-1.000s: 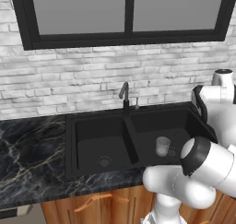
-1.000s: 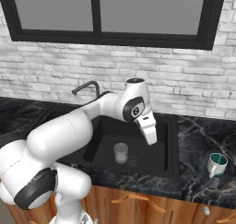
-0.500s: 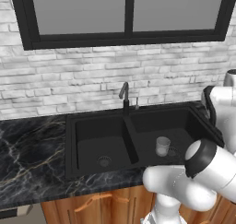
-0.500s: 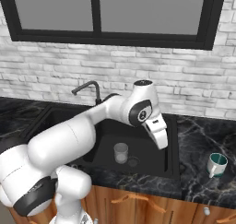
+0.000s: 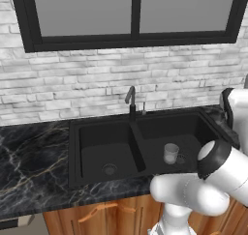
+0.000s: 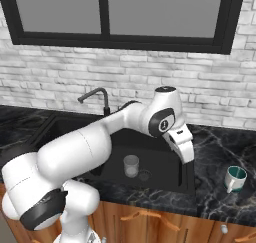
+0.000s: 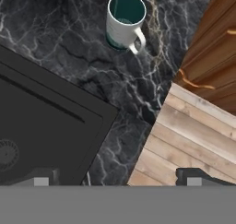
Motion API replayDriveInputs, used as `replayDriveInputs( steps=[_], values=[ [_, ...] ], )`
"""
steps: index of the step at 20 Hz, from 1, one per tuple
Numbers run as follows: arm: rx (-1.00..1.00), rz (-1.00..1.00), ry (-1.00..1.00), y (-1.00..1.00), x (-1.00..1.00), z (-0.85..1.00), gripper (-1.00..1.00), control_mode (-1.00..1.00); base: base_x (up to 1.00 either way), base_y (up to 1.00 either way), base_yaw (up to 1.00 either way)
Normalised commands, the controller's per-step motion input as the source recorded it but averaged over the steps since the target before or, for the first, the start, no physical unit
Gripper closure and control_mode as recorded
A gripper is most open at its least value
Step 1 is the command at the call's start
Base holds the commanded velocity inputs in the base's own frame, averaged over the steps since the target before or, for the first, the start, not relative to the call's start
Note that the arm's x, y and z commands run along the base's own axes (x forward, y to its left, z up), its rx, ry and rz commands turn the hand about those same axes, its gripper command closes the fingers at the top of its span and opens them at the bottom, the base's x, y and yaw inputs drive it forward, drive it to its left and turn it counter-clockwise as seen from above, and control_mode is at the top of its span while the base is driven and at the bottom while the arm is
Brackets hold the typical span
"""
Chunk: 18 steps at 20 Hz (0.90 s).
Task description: Move any existing items from the left basin to the right basin for drying. Then move the mug from the counter to the left basin of the sink for washing.
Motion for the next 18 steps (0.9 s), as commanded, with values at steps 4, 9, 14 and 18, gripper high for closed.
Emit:
replayDriveInputs(
  steps=[4, 9, 14, 18],
  values=[
    [0.00, 0.05, 0.02, -0.44, 0.00, 0.00, -1.00, -1.00, 0.00, 0.00, 0.00],
    [0.00, 0.08, 0.00, -0.52, 0.00, 0.00, -1.00, -1.00, 0.00, 0.00, 0.00],
    [0.03, 0.10, -0.01, -0.48, 0.02, 0.00, -1.00, -1.00, 0.00, 0.00, 0.00],
    [0.12, 0.08, 0.00, -0.32, 0.14, -0.07, -1.00, -1.00, 0.00, 0.00, 0.00]
  ],
)
